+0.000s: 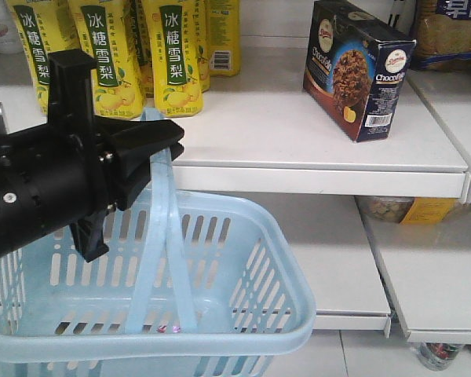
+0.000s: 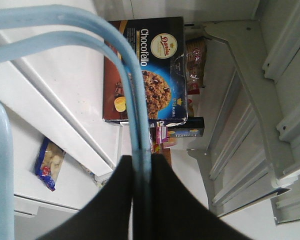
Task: Left arm holds basket, right arm returns cookies
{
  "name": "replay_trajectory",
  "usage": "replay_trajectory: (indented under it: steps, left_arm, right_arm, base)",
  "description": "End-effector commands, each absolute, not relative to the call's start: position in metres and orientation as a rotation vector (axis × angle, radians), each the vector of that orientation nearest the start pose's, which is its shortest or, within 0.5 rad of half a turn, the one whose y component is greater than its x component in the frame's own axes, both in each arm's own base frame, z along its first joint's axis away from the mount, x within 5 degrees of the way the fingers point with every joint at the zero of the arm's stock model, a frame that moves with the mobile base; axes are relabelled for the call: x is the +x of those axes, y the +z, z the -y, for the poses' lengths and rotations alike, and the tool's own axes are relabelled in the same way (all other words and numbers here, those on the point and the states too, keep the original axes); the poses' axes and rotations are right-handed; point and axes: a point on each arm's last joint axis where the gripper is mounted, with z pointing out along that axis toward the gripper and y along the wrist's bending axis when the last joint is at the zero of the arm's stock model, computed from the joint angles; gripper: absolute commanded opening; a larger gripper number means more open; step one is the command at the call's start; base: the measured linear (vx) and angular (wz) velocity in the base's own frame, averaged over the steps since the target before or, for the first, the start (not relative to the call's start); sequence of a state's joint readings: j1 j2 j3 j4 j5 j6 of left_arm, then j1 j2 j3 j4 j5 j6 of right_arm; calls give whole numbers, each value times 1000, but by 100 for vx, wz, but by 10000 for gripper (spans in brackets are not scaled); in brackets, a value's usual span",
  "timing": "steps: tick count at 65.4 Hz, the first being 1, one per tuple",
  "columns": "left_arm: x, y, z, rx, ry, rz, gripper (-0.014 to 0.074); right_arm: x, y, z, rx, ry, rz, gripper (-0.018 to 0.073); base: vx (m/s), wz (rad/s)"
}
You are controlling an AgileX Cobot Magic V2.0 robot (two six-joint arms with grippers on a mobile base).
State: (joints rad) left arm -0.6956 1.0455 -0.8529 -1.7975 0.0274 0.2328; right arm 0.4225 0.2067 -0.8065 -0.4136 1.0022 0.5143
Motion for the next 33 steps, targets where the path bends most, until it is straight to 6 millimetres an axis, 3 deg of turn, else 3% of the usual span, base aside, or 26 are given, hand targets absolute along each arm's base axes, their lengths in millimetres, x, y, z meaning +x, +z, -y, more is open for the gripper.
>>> replay_trajectory:
  steps: [1, 23, 33]
  left_arm:
    - [171, 390, 136, -704, -1612, -1741, -3]
    - [150, 380, 84, -795, -1527, -1588, -3]
    - [136, 365, 60, -847, -1469, -1518, -3]
  right_arm:
    - [10, 383, 30, 93, 171, -1757, -11]
    - [10, 383, 30, 93, 171, -1756, -11]
    - [10, 383, 30, 93, 171, -1756, -11]
  base:
    - [0, 0]
    - [0, 0]
    - [0, 0]
